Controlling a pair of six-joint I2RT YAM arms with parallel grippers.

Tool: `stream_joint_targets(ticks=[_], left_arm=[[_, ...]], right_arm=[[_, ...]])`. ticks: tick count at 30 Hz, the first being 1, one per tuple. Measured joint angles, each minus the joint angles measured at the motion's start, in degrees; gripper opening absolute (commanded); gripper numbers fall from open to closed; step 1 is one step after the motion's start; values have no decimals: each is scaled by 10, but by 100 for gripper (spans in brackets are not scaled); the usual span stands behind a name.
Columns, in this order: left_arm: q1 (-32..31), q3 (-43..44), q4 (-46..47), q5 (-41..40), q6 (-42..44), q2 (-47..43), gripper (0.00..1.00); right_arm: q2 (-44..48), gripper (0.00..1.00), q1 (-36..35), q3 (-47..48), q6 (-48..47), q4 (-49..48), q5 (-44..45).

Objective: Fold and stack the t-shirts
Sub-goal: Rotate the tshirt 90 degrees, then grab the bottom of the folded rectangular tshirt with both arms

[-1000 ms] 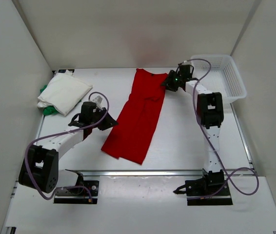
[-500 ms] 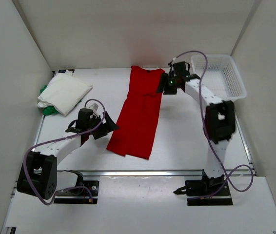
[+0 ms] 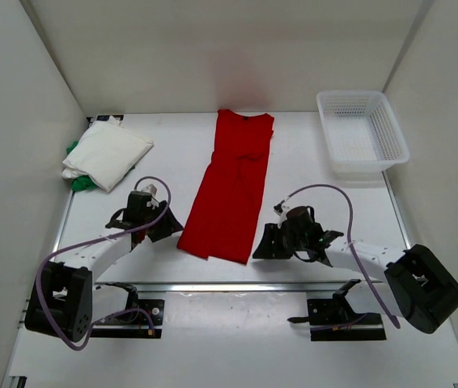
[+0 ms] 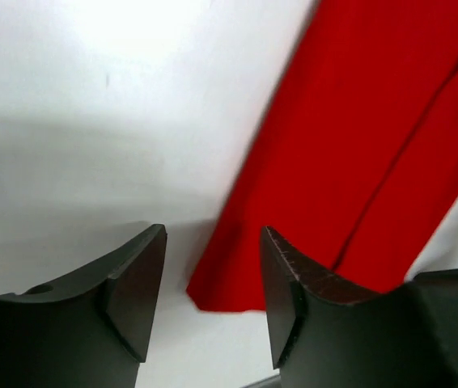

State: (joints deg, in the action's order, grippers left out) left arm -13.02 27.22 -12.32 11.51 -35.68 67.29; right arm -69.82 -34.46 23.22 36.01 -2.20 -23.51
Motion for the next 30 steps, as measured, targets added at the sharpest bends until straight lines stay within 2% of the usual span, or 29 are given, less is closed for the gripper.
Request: stream_joint_targets(ticks=[6, 8, 11, 15, 16, 20, 22, 23, 24, 25, 26, 27, 28, 30], left_arm=[[-40, -20, -14, 3, 3, 5, 57], [-54, -23, -4, 8, 2, 9, 39], [-65, -33, 5, 18, -3, 16, 25], [-85, -35, 4, 17, -7, 15, 20], [-91, -36, 3, 17, -9, 14, 19], [-126, -49, 5, 24, -26, -2, 19], [-153, -60, 7, 29, -42, -15, 21], [-167, -70, 12, 31, -52, -24, 29], [-179, -82, 19, 37, -63, -35, 42], [-188, -93, 26, 49, -75, -46, 47], [-196, -101, 36, 58, -88, -59, 58], [-199, -109, 45, 68, -97, -70, 64], [-199, -115, 50, 75, -107, -82, 67], [-191, -123, 46, 79, -113, -107, 67]], right_arm=[[-3, 49, -42, -42, 66, -84, -1], [-13, 43, -45, -51, 81, -110, -1], [-44, 38, -44, -59, 106, -153, -13], [-86, 17, -36, -59, 120, -194, -40], [-97, 8, -29, -59, 121, -198, -50], [-90, 0, 16, -67, 111, -180, -74], [-56, 0, 34, -76, 96, -147, -75], [-31, 3, 45, -82, 86, -126, -73], [-2, 8, 54, -89, 76, -106, -73], [22, 19, 62, -95, 70, -90, -73], [47, 34, 71, -101, 61, -73, -74], [70, 40, 78, -108, 54, -57, -74], [91, 45, 84, -115, 47, -44, -75], [126, 47, 94, -128, 43, -25, -78]])
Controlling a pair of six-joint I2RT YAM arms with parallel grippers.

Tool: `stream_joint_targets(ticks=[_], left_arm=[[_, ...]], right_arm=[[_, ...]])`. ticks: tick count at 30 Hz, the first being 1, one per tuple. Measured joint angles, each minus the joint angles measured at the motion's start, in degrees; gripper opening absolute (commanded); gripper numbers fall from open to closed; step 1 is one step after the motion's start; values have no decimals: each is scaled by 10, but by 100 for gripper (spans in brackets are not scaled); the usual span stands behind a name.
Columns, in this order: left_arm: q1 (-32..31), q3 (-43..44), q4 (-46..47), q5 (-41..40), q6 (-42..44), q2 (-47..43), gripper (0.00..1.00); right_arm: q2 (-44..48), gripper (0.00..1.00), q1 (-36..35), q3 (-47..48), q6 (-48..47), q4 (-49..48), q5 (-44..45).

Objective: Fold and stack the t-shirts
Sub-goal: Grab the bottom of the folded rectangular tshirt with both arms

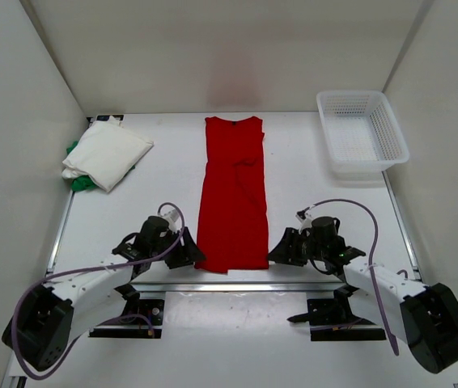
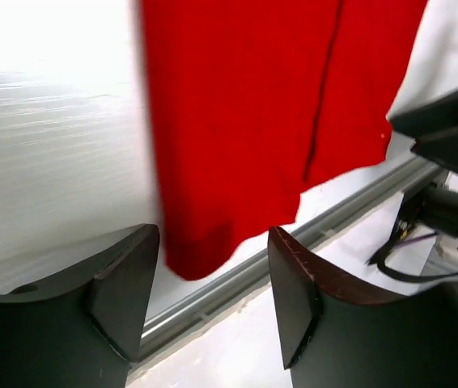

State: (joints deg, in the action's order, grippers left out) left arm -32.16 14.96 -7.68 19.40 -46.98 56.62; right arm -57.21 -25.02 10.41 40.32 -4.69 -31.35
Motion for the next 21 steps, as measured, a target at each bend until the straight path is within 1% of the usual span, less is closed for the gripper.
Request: stream_joint_targets(ticks=[2, 4, 5, 8, 10, 15, 17, 18, 19, 20, 21], left_arm=[[21, -6, -18, -2, 0, -24, 65], [42, -8, -33, -5, 5, -38, 56], [48, -8, -35, -7, 6, -38, 55], [37, -4, -30, -7, 10, -9, 49], [22, 1, -16, -5, 9, 13, 45], [14, -3, 2, 2, 7, 24, 43], [13, -3, 4, 3, 7, 26, 30], [10, -3, 4, 3, 9, 31, 22], [7, -3, 5, 3, 6, 35, 17], [3, -4, 5, 4, 6, 40, 8], [-1, -3, 5, 6, 6, 43, 3]], right_arm=[[25, 47, 8, -8, -1, 12, -3], [31, 47, 8, -11, 1, 17, -5], [29, 46, 6, -11, 2, 16, -5], [4, 42, -21, -7, 12, 0, -3], [-21, 38, -42, 1, 19, -13, -3], [-62, 23, -62, 2, 39, -47, -5], [-65, 17, -62, 0, 44, -50, -4], [-65, 13, -62, -2, 45, -49, -2], [-65, 8, -62, -3, 45, -49, -1], [-64, 6, -62, -4, 44, -48, 1], [-64, 2, -63, -5, 45, -45, 2]])
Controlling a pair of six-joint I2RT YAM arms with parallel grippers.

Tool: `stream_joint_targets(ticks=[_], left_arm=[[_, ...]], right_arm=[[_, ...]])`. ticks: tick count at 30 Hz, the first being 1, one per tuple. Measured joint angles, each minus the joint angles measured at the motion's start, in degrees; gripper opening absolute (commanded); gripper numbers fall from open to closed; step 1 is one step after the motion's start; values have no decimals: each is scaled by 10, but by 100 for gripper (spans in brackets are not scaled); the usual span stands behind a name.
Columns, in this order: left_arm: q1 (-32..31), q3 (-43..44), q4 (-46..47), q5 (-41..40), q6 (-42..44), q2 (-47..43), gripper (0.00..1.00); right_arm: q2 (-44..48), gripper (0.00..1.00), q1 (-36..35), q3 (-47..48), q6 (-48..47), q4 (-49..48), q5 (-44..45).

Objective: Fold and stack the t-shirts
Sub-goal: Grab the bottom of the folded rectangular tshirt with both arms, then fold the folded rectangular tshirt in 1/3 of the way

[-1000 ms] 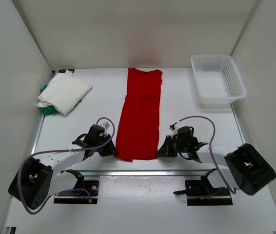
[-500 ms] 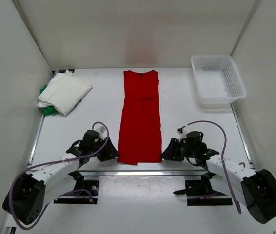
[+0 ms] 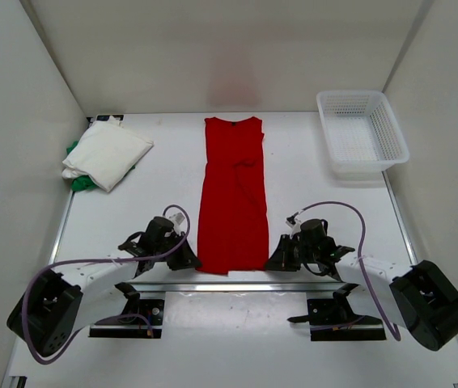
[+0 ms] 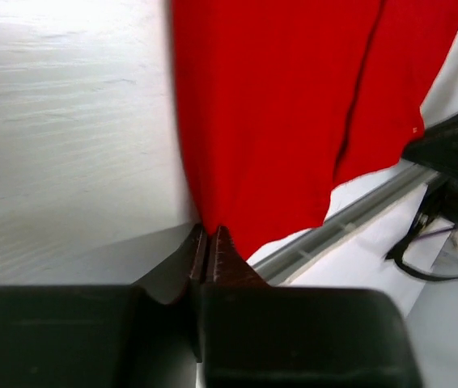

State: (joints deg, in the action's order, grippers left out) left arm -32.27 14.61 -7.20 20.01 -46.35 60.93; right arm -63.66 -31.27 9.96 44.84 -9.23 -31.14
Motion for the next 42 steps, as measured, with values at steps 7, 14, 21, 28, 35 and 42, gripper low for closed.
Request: stream_joint_targets(ticks=[7, 14, 21, 28, 35, 42], left_arm=[[19, 16, -80, 18, 16, -40, 0], [53, 194, -141, 21, 48, 1, 0], [82, 299, -102, -3, 56, 135, 0], [116, 447, -75, -47, 70, 298, 0], [121, 535, -64, -61, 83, 413, 0], [135, 564, -63, -73, 89, 475, 1]], right_arm=[[35, 0, -19, 8, -8, 65, 4], [4, 0, 80, 173, -90, 175, -9], [-143, 0, 142, 355, -155, 170, -4], [-293, 0, 192, 479, -177, 151, -2], [-400, 0, 209, 544, -181, 144, -12], [-475, 0, 207, 627, -194, 156, -15]])
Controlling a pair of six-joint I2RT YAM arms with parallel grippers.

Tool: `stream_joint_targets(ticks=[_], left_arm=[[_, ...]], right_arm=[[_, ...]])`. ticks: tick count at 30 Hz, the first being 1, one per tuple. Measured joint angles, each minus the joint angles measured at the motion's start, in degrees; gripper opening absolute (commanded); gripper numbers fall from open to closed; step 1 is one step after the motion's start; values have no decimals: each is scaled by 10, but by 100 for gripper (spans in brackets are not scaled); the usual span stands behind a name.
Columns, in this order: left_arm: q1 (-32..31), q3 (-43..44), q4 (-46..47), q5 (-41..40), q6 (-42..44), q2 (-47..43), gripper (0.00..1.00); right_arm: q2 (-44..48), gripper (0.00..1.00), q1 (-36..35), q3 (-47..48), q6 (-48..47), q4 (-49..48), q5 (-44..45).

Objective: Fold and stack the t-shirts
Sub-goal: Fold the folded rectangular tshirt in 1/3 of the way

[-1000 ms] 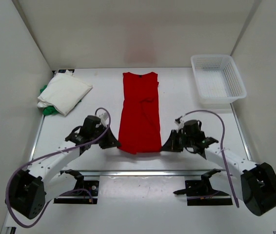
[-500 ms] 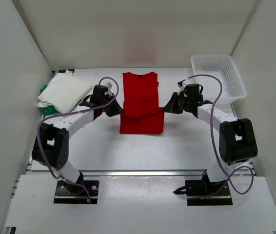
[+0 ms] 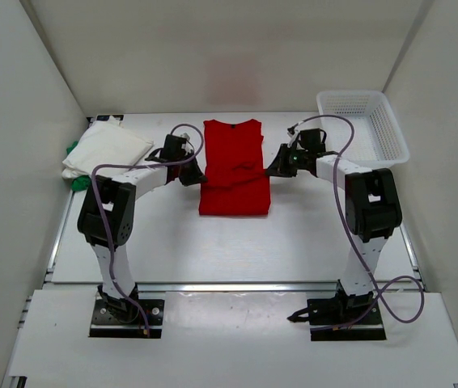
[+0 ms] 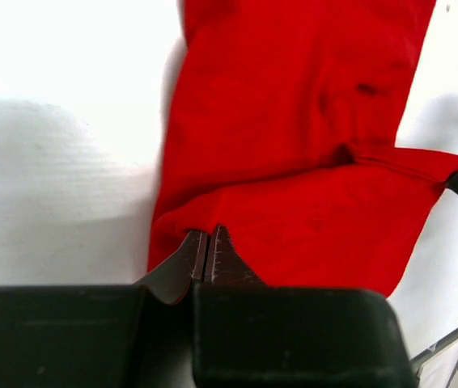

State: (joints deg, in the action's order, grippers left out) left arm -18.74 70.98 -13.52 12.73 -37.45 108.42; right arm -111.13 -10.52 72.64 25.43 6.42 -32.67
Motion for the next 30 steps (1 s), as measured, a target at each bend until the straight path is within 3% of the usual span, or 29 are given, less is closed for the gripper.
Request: stream_joint_targets(ticks=[6, 9, 13, 19, 21, 22, 24, 30], left_arm=[[9, 7, 25, 3, -5, 18, 3], [9, 19, 38, 4, -7, 33, 13], [12, 31, 57, 23, -18, 55, 32], [38, 2, 88, 31, -41, 15, 55], [47, -19, 100, 27, -51, -21, 54], [50, -36, 113, 23, -57, -44, 45], [49, -80, 143, 14, -68, -96, 36], [-40, -205, 233, 19, -90, -160, 27]], right_arm=[[-28, 0, 2, 17, -2, 0, 1], [-43, 5, 5, 23, -2, 0, 0], [-57, 24, 13, 29, -2, 4, -4], [-33, 33, 16, 32, -10, 22, 9], [-3, 25, 9, 32, -17, 31, 26], [14, 21, 4, 32, -23, 33, 35], [49, 0, -17, 31, -36, 32, 56], [49, 0, -109, 37, -49, 12, 66]])
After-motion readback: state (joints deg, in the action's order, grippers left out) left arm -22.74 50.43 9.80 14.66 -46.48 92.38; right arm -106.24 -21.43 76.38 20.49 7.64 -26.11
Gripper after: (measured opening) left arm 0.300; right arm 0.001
